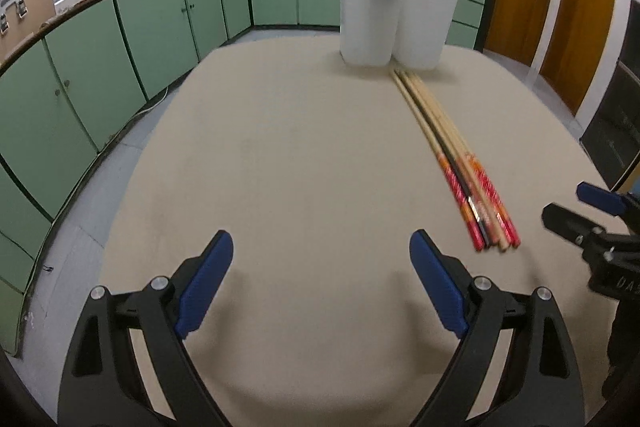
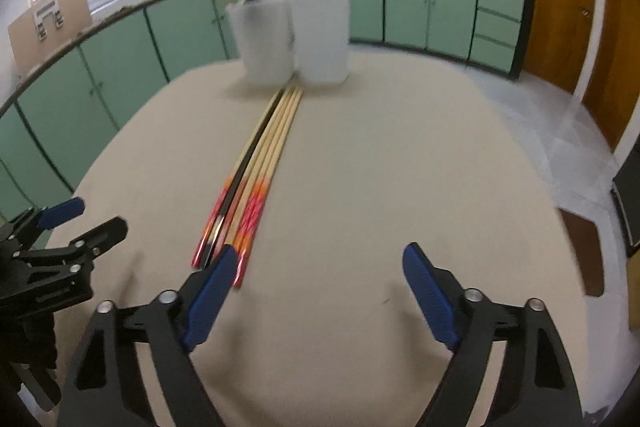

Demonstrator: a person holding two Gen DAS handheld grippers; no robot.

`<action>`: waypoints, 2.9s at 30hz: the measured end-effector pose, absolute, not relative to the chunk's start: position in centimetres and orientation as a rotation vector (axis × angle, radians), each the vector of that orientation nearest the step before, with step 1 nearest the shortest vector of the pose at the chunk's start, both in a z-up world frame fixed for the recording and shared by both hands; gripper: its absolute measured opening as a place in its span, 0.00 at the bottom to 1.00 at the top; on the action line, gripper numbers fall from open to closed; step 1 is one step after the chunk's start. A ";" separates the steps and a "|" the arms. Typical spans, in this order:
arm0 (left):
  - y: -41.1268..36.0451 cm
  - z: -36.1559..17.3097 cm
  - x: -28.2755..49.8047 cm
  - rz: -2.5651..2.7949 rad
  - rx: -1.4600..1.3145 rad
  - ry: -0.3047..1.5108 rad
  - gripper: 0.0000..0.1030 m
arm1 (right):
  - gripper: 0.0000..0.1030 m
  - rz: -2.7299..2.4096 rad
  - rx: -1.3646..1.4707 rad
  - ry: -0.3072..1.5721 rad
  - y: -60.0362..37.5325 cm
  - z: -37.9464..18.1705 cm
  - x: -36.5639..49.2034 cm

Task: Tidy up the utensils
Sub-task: 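Grasp a red-patterned chopstick end with the right tool, then grasp another red-banded chopstick with the left tool while the right tool holds its chopstick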

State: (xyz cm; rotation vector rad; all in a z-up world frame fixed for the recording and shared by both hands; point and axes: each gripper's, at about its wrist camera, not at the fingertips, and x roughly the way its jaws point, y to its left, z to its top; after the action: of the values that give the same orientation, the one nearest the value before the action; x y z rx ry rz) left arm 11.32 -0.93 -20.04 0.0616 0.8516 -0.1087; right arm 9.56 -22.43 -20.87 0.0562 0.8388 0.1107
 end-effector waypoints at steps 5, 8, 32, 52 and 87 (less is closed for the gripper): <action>-1.2 -20.5 11.0 -0.106 0.072 0.857 0.85 | 0.71 0.139 0.036 0.873 -21.2 -21.6 9.6; -1.2 -20.6 11.0 -0.105 0.068 0.863 0.85 | 0.68 0.141 0.023 0.886 -20.7 -22.0 9.8; -2.3 -20.5 11.0 -0.124 0.055 0.875 0.85 | 0.06 0.178 0.013 0.870 -20.0 -22.1 9.6; -7.8 -21.0 12.2 -0.216 0.100 0.887 0.85 | 0.05 0.107 0.059 0.865 -23.8 -22.2 9.1; -6.6 -21.2 12.5 -0.201 0.089 0.897 0.25 | 0.06 0.125 0.081 0.868 -23.9 -22.4 9.6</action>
State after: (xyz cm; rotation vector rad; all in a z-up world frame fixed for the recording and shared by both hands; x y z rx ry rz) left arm 12.55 -6.58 -21.16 0.0894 0.8969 -0.2009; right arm 9.57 -23.94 -22.38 0.0808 0.8677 0.1246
